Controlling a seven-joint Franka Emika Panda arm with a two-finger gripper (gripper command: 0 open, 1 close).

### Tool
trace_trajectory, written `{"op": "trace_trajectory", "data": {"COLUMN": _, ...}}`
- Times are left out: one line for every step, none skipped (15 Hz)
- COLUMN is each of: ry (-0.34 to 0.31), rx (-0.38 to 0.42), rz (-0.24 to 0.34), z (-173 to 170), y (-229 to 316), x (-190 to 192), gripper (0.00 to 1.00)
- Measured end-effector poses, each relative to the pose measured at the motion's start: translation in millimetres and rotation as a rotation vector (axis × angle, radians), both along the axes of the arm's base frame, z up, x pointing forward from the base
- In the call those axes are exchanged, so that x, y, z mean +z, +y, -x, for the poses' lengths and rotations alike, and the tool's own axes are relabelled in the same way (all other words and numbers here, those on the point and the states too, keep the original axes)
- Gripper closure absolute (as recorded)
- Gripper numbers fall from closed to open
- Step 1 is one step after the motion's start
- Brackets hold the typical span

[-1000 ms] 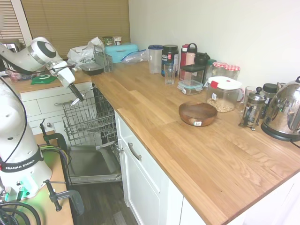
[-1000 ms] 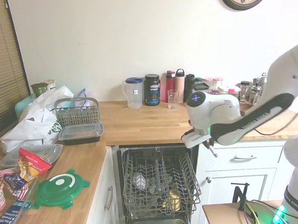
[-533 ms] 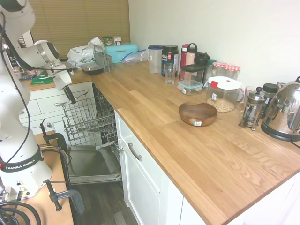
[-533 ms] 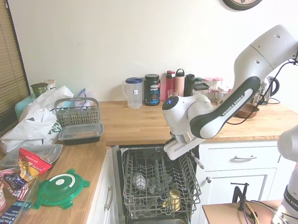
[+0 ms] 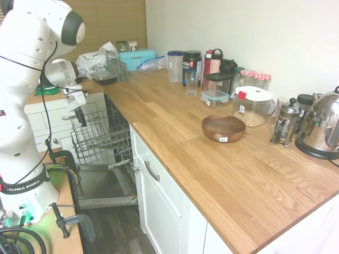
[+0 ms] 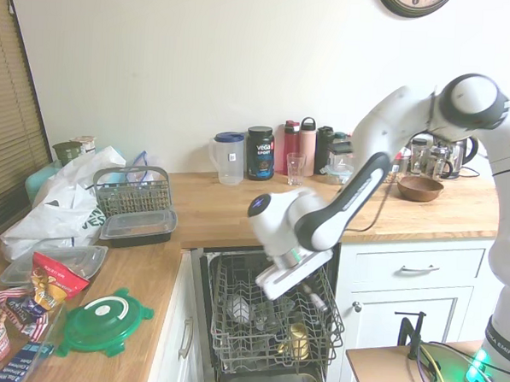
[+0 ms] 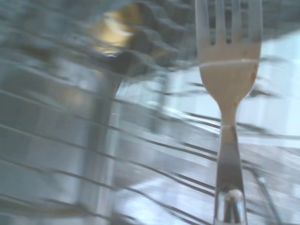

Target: Put the fork in the dishwasher

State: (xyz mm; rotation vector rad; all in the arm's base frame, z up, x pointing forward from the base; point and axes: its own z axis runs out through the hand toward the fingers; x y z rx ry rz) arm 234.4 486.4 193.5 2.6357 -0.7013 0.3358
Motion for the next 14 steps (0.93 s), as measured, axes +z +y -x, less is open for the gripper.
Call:
{"op": "trace_trajectory", "data": {"ry": 0.010, "rx": -0.008, "rz": -0.005, "z": -3, "y": 17, "x": -19, "gripper": 1.00}}
{"op": "trace_trajectory", "data": {"ry": 0.012, "rx": -0.021, "rz": -0.014, "z": -10, "y": 34, "x": -31, "gripper": 0.00}}
{"op": "trace_trajectory", "data": {"ry": 0.017, "rx": -0.034, "rz": -0.026, "z": -19, "y": 51, "x": -34, "gripper": 0.00}}
{"op": "trace_trajectory", "data": {"ry": 0.020, "rx": -0.037, "rz": -0.041, "z": -28, "y": 66, "x": -32, "gripper": 0.00}}
{"op": "trace_trajectory", "data": {"ry": 0.019, "rx": -0.035, "rz": -0.053, "z": -35, "y": 80, "x": -26, "gripper": 0.00}}
{"op": "trace_trajectory", "data": {"ry": 0.017, "rx": -0.033, "rz": -0.063, "z": -38, "y": 90, "x": -20, "gripper": 0.00}}
{"op": "trace_trajectory", "data": {"ry": 0.018, "rx": -0.032, "rz": -0.064, "z": -38, "y": 95, "x": -18, "gripper": 0.00}}
{"op": "trace_trajectory", "data": {"ry": 0.018, "rx": -0.035, "rz": -0.059, "z": -38, "y": 96, "x": -18, "gripper": 0.00}}
{"op": "trace_trajectory", "data": {"ry": 0.018, "rx": -0.039, "rz": -0.054, "z": -39, "y": 96, "x": -18, "gripper": 0.00}}
{"op": "trace_trajectory", "data": {"ry": 0.018, "rx": -0.045, "rz": -0.050, "z": -42, "y": 94, "x": -19, "gripper": 0.00}}
{"op": "trace_trajectory", "data": {"ry": 0.015, "rx": -0.047, "rz": -0.051, "z": -45, "y": 93, "x": -17, "gripper": 0.00}}
{"op": "trace_trajectory", "data": {"ry": 0.013, "rx": -0.049, "rz": -0.054, "z": -48, "y": 93, "x": -13, "gripper": 0.00}}
{"op": "trace_trajectory", "data": {"ry": 0.009, "rx": -0.050, "rz": -0.061, "z": -49, "y": 93, "x": -7, "gripper": 0.00}}
{"op": "trace_trajectory", "data": {"ry": 0.002, "rx": -0.050, "rz": -0.069, "z": -50, "y": 91, "x": 4, "gripper": 0.00}}
